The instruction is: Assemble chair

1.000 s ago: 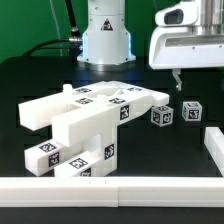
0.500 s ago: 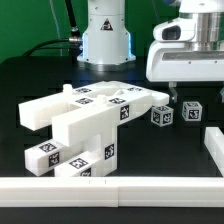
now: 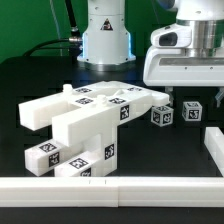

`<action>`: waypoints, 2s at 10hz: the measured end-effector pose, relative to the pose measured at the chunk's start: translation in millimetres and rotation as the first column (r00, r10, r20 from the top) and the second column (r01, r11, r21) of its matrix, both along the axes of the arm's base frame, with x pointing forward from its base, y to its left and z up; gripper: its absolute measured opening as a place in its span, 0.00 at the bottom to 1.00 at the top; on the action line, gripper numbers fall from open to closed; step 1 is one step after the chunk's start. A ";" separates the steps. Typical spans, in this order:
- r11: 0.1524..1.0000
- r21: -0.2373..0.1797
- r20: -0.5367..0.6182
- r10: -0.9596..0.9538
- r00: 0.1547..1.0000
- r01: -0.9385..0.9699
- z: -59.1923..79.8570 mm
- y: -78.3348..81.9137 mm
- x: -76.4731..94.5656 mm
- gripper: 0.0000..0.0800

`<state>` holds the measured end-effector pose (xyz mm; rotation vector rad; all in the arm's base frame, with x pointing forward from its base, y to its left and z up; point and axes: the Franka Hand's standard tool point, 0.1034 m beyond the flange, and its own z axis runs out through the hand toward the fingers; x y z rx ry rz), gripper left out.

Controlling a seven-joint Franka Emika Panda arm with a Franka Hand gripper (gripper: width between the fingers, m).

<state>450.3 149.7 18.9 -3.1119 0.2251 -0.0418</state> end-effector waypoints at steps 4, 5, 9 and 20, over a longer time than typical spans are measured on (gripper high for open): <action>1.000 -0.002 -0.003 -0.001 1.000 0.001 -1.9 -1.5 -0.7 0.48; 1.000 -0.002 -0.004 -0.002 1.000 0.002 -2.0 -1.7 -0.7 0.48; 1.000 0.005 0.003 0.004 1.000 -0.004 6.3 -0.3 4.8 0.36; 0.990 0.051 0.048 0.130 0.990 -0.132 117.1 -63.6 72.8 0.36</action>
Offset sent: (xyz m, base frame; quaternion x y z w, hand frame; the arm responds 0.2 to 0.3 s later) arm 0.0038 -0.0027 -0.0016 0.0000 0.0027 -0.0034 1.0000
